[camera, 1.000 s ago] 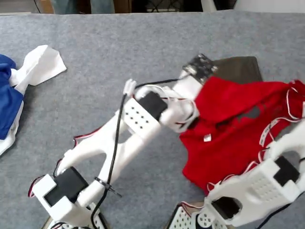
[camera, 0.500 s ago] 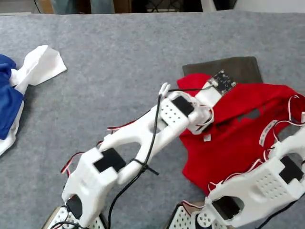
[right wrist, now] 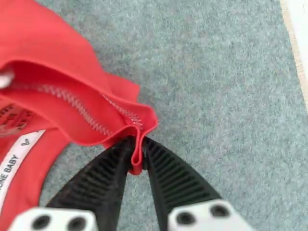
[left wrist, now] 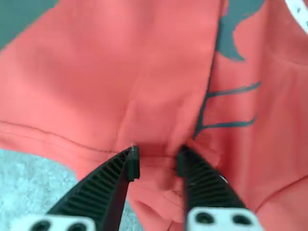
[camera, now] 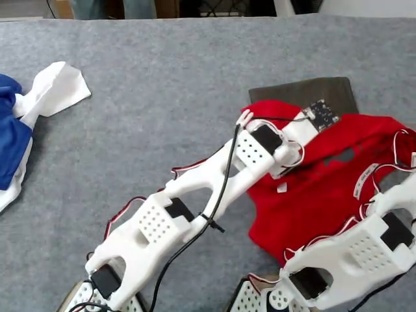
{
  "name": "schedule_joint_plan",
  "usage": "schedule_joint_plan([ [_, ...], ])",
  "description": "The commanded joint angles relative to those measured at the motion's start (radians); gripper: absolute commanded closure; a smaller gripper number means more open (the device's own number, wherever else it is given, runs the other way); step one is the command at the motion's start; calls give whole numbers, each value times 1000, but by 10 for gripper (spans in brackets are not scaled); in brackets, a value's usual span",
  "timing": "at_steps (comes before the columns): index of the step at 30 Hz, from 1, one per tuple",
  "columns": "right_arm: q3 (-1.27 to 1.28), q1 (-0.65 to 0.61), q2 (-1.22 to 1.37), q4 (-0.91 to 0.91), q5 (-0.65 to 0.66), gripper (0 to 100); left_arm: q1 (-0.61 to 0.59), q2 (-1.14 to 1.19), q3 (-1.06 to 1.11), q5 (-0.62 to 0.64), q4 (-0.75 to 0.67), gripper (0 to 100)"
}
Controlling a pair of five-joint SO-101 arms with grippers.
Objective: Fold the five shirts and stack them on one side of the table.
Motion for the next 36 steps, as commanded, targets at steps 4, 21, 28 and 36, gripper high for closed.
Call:
schedule_joint_plan([
  [4,-2,6,-4,5,0,985,-4,20,-176,-12,87,952],
  [21,-113,-26,-174,32,-308,985,-147,20,-769,-12,488,972],
  [28,-254,-209,-481,169,-503,985,-305,-249,-803,54,565,972],
  [36,-421,-402,-688,186,-723,985,-552,-700,-682,101,566,972],
])
